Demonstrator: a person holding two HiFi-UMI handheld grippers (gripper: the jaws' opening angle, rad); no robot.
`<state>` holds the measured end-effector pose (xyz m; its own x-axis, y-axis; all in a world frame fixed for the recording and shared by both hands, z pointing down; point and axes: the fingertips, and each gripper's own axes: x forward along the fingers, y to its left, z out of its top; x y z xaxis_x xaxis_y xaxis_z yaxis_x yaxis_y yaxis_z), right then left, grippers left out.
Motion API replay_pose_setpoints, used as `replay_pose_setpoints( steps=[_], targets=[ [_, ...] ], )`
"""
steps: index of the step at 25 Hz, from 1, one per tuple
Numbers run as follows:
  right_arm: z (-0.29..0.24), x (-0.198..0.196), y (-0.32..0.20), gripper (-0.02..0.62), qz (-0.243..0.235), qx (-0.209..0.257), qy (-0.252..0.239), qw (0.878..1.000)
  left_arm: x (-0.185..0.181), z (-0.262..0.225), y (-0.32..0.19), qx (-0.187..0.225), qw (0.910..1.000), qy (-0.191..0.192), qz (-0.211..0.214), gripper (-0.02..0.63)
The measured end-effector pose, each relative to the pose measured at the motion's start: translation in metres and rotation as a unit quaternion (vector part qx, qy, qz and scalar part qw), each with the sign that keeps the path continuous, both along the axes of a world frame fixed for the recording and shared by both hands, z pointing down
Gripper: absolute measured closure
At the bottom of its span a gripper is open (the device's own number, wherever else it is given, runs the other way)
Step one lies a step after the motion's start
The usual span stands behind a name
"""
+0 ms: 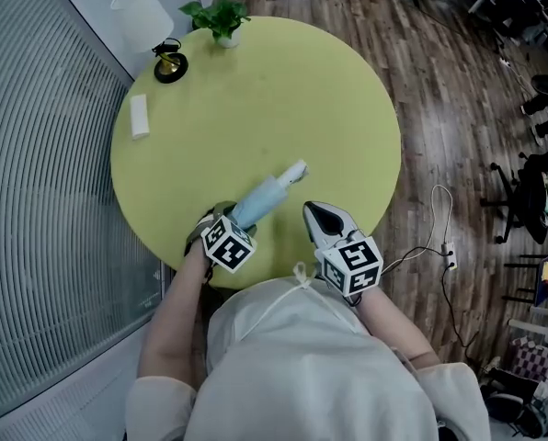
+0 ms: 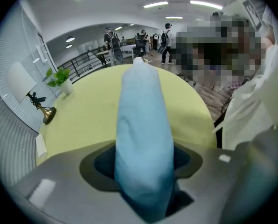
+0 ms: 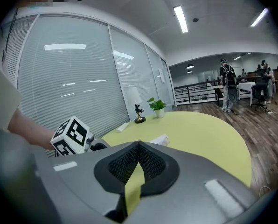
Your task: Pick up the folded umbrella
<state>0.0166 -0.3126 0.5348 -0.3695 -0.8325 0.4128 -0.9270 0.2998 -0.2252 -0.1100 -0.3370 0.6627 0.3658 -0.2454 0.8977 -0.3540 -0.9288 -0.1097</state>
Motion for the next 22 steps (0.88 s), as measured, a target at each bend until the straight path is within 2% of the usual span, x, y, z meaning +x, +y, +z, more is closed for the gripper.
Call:
replay_pose_setpoints(
  steps=[5, 7, 9, 12, 17, 22],
  targets=[
    [-0.011, -0.005, -0.011, 0.595, -0.014, 0.013, 0.006, 1.0, 0.004, -0.058, -0.03, 0.07, 0.9937, 0.073, -0.047, 0.325],
    [-0.016, -0.006, -0.015, 0.595, -0.021, 0.022, 0.013, 0.999, 0.002, -0.082, -0.04, 0.096, 0.9873, 0.105, -0.07, 0.325],
    [-0.022, -0.006, -0.02, 0.595, -0.023, 0.032, 0.018, 0.999, -0.002, -0.107, -0.048, 0.119, 0.9764, 0.149, -0.101, 0.325],
    [-0.032, -0.009, -0.03, 0.595, -0.028, 0.045, 0.018, 0.998, -0.011, -0.144, -0.057, 0.141, 0.953, 0.22, -0.152, 0.325],
    [-0.047, -0.024, -0.044, 0.595, -0.046, 0.059, 0.021, 0.997, -0.037, -0.188, -0.063, 0.172, 0.9162, 0.289, -0.218, 0.325],
    [-0.062, -0.037, -0.058, 0.595, -0.052, 0.074, 0.017, 0.996, -0.071, -0.225, -0.06, 0.225, 0.864, 0.343, -0.291, 0.325]
  ],
)
